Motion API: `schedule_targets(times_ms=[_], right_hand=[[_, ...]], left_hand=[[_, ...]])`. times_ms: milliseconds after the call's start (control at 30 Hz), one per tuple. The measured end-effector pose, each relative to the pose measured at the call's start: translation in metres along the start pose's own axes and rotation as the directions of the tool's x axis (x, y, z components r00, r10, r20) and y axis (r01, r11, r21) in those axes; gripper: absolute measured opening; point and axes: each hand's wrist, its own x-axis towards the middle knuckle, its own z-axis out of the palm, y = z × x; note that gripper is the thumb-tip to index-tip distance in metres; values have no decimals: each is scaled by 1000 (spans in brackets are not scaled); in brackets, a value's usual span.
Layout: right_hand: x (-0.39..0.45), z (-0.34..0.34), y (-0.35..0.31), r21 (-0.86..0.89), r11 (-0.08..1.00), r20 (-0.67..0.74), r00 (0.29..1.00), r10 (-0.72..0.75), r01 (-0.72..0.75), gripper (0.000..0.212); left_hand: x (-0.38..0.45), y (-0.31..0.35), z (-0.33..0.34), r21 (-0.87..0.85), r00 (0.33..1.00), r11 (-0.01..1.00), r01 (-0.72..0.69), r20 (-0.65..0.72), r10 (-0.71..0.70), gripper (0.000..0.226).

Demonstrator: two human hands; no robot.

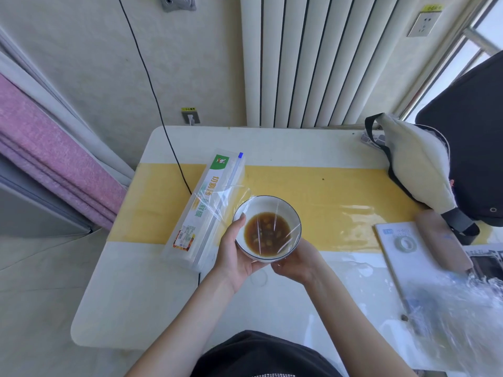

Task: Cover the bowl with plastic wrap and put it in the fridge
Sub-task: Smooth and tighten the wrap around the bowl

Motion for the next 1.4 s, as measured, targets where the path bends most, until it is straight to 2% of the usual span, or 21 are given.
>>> schedule_targets(times_ms=[67, 200, 267, 333, 433, 533, 633, 700, 767, 800, 833, 900, 967, 1033, 1067, 1200, 1267, 1333, 1400], right_hand=[[-8, -3, 0, -67, 997, -52, 997, -50, 46, 16], [-16, -2, 1, -95, 994, -33, 998, -56, 53, 20], [-17, 1, 4, -146, 982, -97, 986, -133, 118, 18], [-18, 6, 8, -165, 966, -140, 965, -223, 199, 20], [-14, 10, 9, -194, 939, -125, 942, -311, 284, 31], [-17, 11, 6, -201, 938, -140, 940, -312, 282, 12], [-25, 14, 6, -202, 955, -164, 954, -251, 217, 16], [-29, 14, 4, -405, 892, -185, 937, -296, 201, 19], [-30, 13, -2, -652, 716, -173, 871, -460, 249, 27], [-31, 12, -8, -711, 635, -148, 819, -554, 301, 32], [-33, 12, -16, -718, 599, -111, 793, -600, 353, 37], [-36, 15, -32, -668, 631, 2, 849, -528, 395, 48], [-37, 22, -40, -709, 620, 93, 916, -389, 336, 62], [-39, 29, -37, -747, 606, 106, 949, -298, 274, 73], [-38, 31, -33, -717, 647, 105, 957, -270, 261, 72], [-39, 30, -16, -559, 751, 86, 925, -370, 352, 51], [-36, 26, -9, -465, 795, 9, 900, -437, 390, 50], [-35, 27, -6, -379, 827, -57, 881, -470, 416, 50], [-34, 29, -4, -295, 847, -122, 862, -492, 442, 48]], left_hand=[[2, 0, -1, 55, 1000, 998, 0, -30, 2, 49], [7, -1, -1, 140, 997, 990, 27, -68, -18, 45], [6, -2, -1, 113, 996, 991, 76, -47, -71, 41], [3, -4, -1, 48, 996, 995, 87, 21, -88, 51], [0, -6, 0, -58, 994, 996, 62, 90, -56, 61], [1, -3, 0, -42, 997, 999, 30, 70, -27, 53], [1, -1, -2, -97, 995, 995, -3, 98, 13, 40], [2, -1, -6, -87, 997, 996, -6, 80, 13, 40], [2, 1, -10, -78, 997, 997, -4, 78, 10, 40], [1, 2, -12, -62, 997, 998, 0, 77, 4, 40], [1, 3, -13, -42, 998, 999, 10, 67, -7, 40], [1, 6, -15, -2, 997, 999, 43, 58, -43, 44], [3, 10, -14, 52, 992, 994, 99, 68, -102, 54], [5, 15, -10, 111, 983, 980, 165, 61, -172, 63], [6, 18, -9, 133, 978, 972, 196, 49, -204, 67], [9, 22, -14, 162, 969, 957, 241, 9, -246, 86], [8, 19, -18, 111, 973, 968, 226, 9, -229, 103], [10, 15, -24, -11, 977, 977, 212, 2, -212, 121], [12, 9, -23, -13, 982, 982, 188, 15, -188, 120]])
